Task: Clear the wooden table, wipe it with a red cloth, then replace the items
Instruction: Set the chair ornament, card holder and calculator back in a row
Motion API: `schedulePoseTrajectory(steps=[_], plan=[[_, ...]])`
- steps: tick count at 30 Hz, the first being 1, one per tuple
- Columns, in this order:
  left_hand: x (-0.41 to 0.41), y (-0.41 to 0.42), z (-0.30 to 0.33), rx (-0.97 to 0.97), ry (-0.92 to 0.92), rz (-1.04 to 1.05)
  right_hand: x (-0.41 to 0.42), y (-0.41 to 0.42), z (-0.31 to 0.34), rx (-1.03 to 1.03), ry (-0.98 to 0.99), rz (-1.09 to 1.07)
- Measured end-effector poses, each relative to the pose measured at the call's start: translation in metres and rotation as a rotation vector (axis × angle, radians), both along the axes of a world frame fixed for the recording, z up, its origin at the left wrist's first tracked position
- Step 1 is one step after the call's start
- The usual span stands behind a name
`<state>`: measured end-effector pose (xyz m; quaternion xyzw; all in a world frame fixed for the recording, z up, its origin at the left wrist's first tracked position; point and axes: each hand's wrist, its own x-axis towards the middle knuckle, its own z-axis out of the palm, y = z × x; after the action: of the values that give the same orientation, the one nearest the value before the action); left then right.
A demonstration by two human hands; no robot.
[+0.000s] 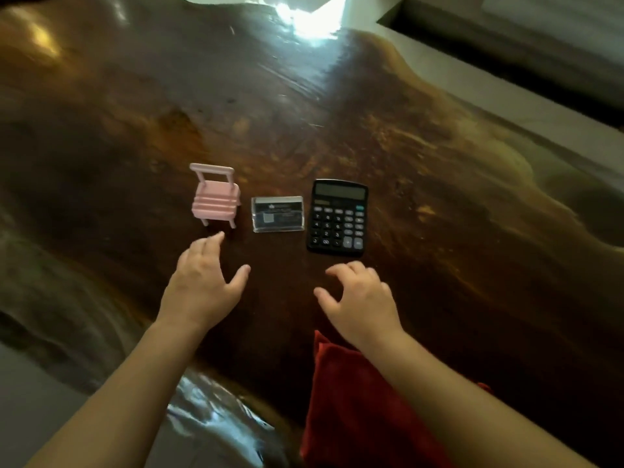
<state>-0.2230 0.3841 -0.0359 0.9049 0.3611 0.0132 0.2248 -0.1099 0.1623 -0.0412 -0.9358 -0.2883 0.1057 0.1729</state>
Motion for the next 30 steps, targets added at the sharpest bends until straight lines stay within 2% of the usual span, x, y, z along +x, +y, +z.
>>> schedulePoseTrajectory(steps=[7, 13, 22, 30], plan=[[0.038, 0.063, 0.001, 0.033, -0.047, 0.154, 0.058, 0.07, 0.006, 0.128, 0.065, 0.047], [0.069, 0.093, -0.001, -0.02, -0.102, 0.227, 0.091, 0.113, 0.008, 0.077, 0.01, 0.175], [0.098, 0.098, -0.016, -0.165, -0.049, 0.221, 0.102, 0.167, -0.008, -0.08, -0.069, 0.337], [0.101, 0.092, -0.016, -0.166, -0.117, 0.286, 0.095, 0.176, -0.02, -0.073, -0.101, 0.334]])
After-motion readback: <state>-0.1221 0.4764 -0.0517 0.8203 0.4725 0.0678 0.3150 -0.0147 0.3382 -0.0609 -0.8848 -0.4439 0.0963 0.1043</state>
